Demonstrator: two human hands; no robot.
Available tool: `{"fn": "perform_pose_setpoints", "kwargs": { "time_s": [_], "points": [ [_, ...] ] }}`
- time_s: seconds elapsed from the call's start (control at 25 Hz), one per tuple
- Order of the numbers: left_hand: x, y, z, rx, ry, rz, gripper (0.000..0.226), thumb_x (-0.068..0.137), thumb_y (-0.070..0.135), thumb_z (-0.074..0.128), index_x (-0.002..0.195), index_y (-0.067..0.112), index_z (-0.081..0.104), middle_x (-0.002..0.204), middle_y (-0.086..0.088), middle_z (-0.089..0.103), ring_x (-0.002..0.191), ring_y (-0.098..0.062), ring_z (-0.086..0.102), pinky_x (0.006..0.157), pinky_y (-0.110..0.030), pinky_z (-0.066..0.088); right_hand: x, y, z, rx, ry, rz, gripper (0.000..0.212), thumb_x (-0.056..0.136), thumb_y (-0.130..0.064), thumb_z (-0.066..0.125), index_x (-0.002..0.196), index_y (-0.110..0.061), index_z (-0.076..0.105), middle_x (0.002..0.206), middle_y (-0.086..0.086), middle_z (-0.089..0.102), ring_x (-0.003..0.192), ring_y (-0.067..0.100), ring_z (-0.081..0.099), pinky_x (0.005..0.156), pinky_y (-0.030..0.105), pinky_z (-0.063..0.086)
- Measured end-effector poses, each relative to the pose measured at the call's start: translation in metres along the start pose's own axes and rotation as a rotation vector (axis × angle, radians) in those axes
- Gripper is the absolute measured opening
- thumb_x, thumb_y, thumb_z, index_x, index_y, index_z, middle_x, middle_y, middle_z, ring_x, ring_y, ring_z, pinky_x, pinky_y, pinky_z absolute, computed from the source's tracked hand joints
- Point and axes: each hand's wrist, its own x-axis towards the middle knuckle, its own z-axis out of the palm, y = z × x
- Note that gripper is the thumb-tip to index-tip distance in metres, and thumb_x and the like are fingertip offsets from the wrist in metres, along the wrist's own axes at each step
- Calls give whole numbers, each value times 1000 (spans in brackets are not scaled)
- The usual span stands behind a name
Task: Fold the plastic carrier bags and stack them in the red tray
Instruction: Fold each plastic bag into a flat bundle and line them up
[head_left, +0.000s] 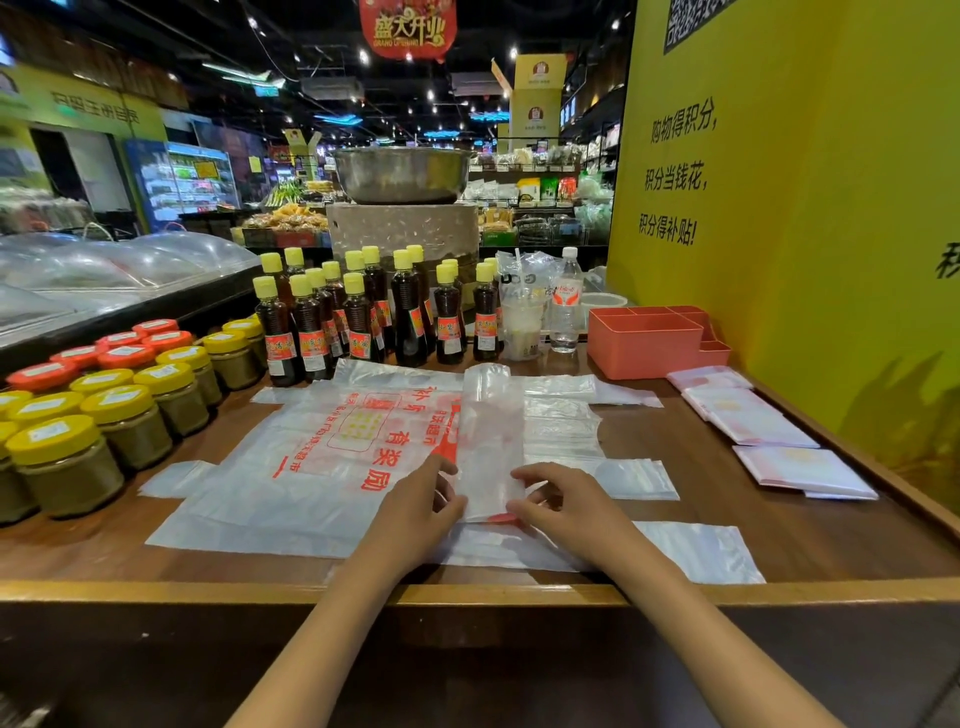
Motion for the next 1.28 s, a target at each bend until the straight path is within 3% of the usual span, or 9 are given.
{"fn": "perform_pose_setpoints", "kwargs": {
  "time_s": [0.12, 0.28, 0.44, 0.6, 0.68, 0.76, 1.04, 1.16, 1.28],
  "points": [
    [0, 1, 0, -36, -4, -3, 31, 97, 33, 62, 125, 29, 48, 96, 10, 63, 86, -5, 62, 74, -13, 48, 2, 0, 0, -20, 3, 0, 41, 93, -30, 70, 133, -31, 59, 120, -13, 62, 90, 0, 64, 77, 12, 49],
    [1, -2, 1, -84, -13, -19, 34, 97, 30, 62, 128, 28, 47, 92, 6, 63, 86, -8, 62, 77, -16, 50, 4, 1, 2, -56, 1, 7, 40, 96, -28, 66, 135, -34, 58, 125, -13, 59, 92, 5, 62, 86, 22, 53],
    [1, -3, 3, -54, -19, 7, 36, 97, 26, 61, 130, 29, 46, 92, 7, 63, 86, -8, 63, 83, -22, 55, 4, -1, 3, -92, 16, 4, 38, 96, -29, 66, 133, -36, 58, 122, -15, 58, 94, 3, 58, 85, 19, 49],
    [1, -5, 5, -7, -20, 33, 42, 98, 24, 61, 136, 29, 43, 119, 7, 58, 109, -9, 60, 91, -19, 49, 4, 0, 2, -157, 18, -20, 38, 96, -33, 66, 133, -32, 59, 125, -10, 60, 95, 1, 55, 88, 20, 46],
    [2, -7, 5, -18, -35, 42, 41, 99, 23, 59, 136, 29, 43, 130, 6, 52, 118, -11, 55, 95, -20, 45, 4, 0, 3, -219, -19, -31, 40, 99, -33, 61, 138, -29, 56, 133, -10, 56, 107, 3, 53, 96, 22, 44],
    [2, -9, 5, -5, -44, 65, 37, 99, 23, 57, 134, 29, 46, 133, 5, 50, 120, -11, 54, 96, -19, 44, 6, 1, 5, -290, -52, -59, 40, 102, -34, 56, 140, -24, 55, 140, -8, 52, 121, 8, 50, 103, 24, 40],
    [3, -9, 7, 135, -55, 129, 33, 103, 22, 50, 136, 23, 53, 145, 6, 44, 125, -10, 48, 102, -18, 36, 7, -1, 5, -513, -98, -94, 39, 106, -36, 46, 141, -25, 56, 153, -6, 43, 136, 15, 42, 113, 33, 33],
    [5, -7, 7, 294, -69, 156, 44, 104, 23, 48, 147, 26, 43, 163, 6, 25, 146, -16, 32, 117, -31, 27, 6, -1, 4, -550, -100, -87, 41, 106, -40, 43, 143, -29, 54, 160, -9, 34, 143, 16, 36, 117, 36, 28],
    [5, -7, 9, 422, -159, 181, 51, 107, 24, 37, 157, 25, 26, 166, 5, 14, 152, -14, 16, 122, -33, 15, 4, -3, 4, -574, -111, -122, 39, 107, -37, 41, 142, -25, 54, 161, -8, 32, 143, 17, 36, 117, 35, 26]
  ]
}}
